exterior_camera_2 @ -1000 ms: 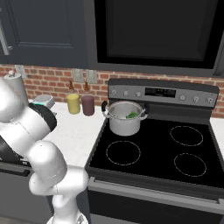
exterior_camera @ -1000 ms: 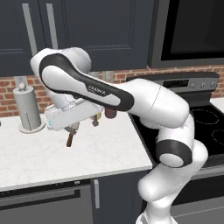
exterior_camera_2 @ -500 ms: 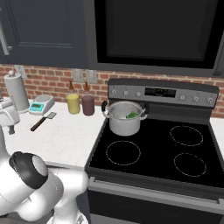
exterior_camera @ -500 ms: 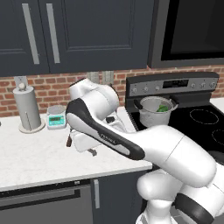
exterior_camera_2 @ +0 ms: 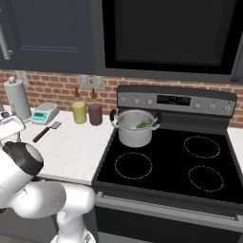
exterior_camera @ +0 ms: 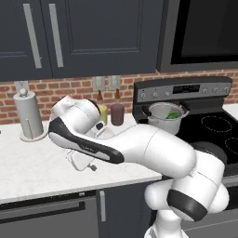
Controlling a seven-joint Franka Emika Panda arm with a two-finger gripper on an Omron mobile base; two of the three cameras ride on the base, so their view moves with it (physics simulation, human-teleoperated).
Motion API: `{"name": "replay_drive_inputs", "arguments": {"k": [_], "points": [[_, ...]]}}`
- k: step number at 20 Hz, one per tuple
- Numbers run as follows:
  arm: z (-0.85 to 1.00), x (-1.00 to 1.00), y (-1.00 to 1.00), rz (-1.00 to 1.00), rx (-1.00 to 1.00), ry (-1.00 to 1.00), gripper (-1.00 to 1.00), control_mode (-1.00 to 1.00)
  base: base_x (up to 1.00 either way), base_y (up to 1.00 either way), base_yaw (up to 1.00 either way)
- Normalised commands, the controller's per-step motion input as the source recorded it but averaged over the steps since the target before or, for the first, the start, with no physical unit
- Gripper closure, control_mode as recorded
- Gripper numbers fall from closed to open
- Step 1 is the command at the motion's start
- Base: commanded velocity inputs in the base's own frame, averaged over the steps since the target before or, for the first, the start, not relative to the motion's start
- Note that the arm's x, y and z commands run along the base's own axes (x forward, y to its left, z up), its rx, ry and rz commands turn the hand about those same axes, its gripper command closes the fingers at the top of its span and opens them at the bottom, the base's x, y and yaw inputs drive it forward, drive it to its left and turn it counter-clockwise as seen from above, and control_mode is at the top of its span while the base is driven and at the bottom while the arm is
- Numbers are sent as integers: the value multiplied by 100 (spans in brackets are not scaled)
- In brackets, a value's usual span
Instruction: Put the eggplant and broccoli in the pot. Retrieve the spatula and lightly stir the vegetables in the pot.
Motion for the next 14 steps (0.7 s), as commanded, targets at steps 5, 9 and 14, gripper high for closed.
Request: {"name": "replay_drive_inputs", "arguments": {"k": [5, 9, 14], "points": [[-19, 32, 31, 64, -15, 21, -100, -100, 0, 0, 0], [-33, 19, 2, 68, -6, 3, -100, -100, 0, 0, 0], [-50, 18, -14, 72, 4, 0, -100, -100, 0, 0, 0]]}}
